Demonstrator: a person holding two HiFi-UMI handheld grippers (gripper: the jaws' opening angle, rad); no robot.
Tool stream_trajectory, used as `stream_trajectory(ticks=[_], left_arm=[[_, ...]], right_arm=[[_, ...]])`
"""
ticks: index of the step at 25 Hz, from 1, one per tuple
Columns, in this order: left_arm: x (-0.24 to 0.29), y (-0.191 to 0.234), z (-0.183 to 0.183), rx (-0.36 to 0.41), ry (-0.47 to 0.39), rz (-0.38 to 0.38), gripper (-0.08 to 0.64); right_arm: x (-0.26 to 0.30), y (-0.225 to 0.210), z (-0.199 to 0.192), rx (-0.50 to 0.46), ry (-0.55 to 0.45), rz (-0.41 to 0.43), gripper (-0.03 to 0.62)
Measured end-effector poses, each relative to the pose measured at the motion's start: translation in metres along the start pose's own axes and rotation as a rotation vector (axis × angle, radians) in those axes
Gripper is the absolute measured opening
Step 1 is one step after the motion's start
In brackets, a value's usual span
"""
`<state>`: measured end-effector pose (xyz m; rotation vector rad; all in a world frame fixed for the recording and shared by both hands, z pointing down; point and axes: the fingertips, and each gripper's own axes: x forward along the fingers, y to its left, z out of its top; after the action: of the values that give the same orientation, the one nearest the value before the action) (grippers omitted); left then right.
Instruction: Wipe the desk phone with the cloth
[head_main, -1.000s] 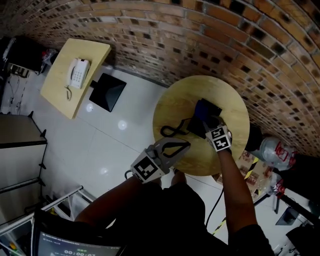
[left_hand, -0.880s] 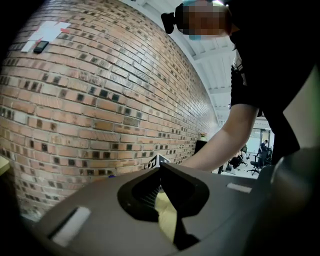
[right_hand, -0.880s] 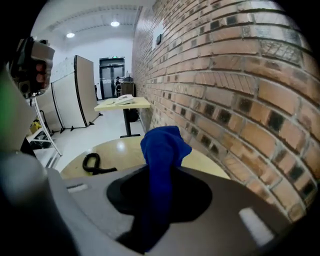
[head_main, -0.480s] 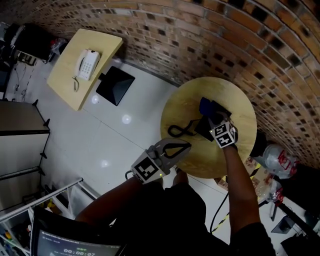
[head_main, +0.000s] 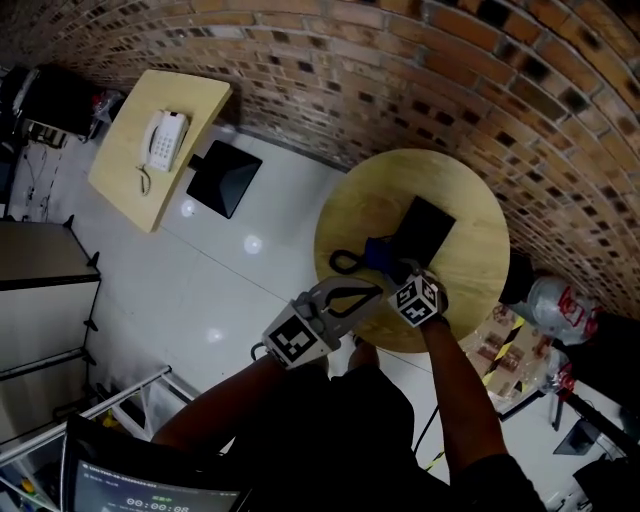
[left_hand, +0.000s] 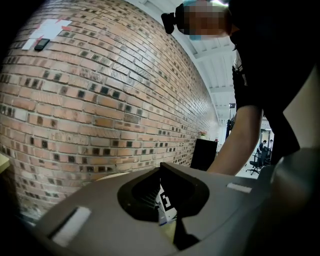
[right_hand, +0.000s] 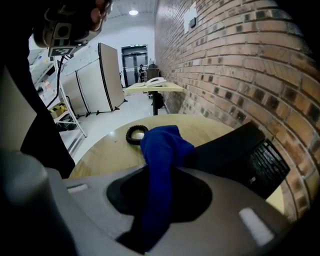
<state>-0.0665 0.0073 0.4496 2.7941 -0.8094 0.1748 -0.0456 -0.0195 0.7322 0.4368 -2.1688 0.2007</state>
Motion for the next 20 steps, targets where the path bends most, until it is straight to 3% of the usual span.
stream_trajectory(ticks=[4,10,15,20], left_arm=[[0.005,-0.003,0.0,-0.001,0.008,-0.019,0.002],[0.021,-0.014,0.001,0.005,0.006,-0.068,0.002],[0.041,-0.026,-0.001,0.0,0.013,-0.118,0.002],[0.06,-0.036,-0.01,0.003,0.038,-0.164,0.002]], right_arm=[[-0.007,0.002,-0.004,0.035,-0.018,-0.01,0.091],[-0.053,-0.059,-0.015,0.141,-0.076,-0.16,0.091],[-0.089,-0.11,-0.071,0.286,-0.069,-0.286,0.092],[-0.098,-0.114,-0.141,0.384,0.018,-0.318,0.092]])
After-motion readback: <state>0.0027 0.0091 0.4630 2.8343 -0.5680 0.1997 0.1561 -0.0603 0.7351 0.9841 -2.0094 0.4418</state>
